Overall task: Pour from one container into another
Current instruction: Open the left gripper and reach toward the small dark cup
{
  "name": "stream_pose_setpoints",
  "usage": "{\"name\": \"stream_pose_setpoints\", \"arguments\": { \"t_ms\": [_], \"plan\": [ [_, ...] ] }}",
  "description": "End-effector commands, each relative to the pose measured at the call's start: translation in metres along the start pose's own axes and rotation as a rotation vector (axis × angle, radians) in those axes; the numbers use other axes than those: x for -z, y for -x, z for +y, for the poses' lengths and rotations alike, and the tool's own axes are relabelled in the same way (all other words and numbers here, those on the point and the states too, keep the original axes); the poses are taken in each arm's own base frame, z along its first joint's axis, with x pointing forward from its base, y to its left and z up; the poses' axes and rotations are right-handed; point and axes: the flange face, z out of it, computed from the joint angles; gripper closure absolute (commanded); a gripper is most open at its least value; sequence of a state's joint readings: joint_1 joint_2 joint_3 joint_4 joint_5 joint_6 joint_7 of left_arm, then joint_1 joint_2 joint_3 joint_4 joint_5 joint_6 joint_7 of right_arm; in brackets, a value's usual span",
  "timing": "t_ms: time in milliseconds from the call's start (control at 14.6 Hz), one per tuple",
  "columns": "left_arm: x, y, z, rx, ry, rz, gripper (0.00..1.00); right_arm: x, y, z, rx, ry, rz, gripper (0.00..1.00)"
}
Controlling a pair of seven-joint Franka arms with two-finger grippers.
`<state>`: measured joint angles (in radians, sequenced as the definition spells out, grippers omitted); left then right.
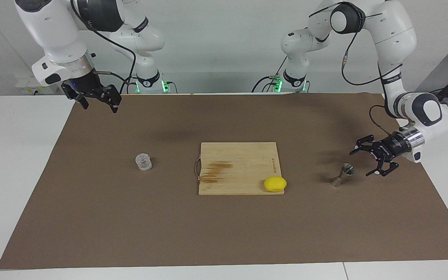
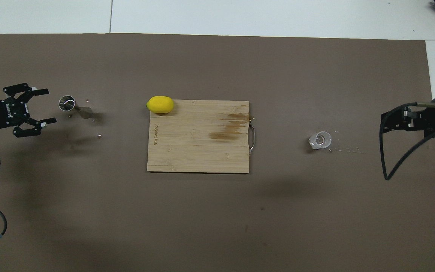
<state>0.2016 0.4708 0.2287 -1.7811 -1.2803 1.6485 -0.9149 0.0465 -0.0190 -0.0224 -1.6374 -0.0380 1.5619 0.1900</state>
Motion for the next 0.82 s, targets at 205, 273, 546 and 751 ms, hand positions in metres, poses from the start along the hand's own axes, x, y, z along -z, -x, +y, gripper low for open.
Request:
{"name": "stream_pose_setpoints", "arguments": {
  "t_ms": [205,273,546,751],
  "plan": [
    [-0.021,-0.009,0.002,-0.011,0.029,-0.034,0.00,-0.001,0.002,0.003,-0.041,-0.015,0.009,0.00],
    [-0.024,-0.008,0.002,-0.012,0.024,-0.035,0.00,-0.002,0.002,0.003,-0.055,-0.015,0.010,0.00],
    [-0.038,-0.009,-0.001,-0.010,0.025,-0.041,0.00,-0.002,0.000,0.005,-0.110,-0.016,0.011,0.00],
    [-0.041,-0.012,-0.003,-0.015,0.025,-0.041,0.00,-0.001,0.002,0.005,-0.107,-0.015,0.007,0.00]
  ]
}}
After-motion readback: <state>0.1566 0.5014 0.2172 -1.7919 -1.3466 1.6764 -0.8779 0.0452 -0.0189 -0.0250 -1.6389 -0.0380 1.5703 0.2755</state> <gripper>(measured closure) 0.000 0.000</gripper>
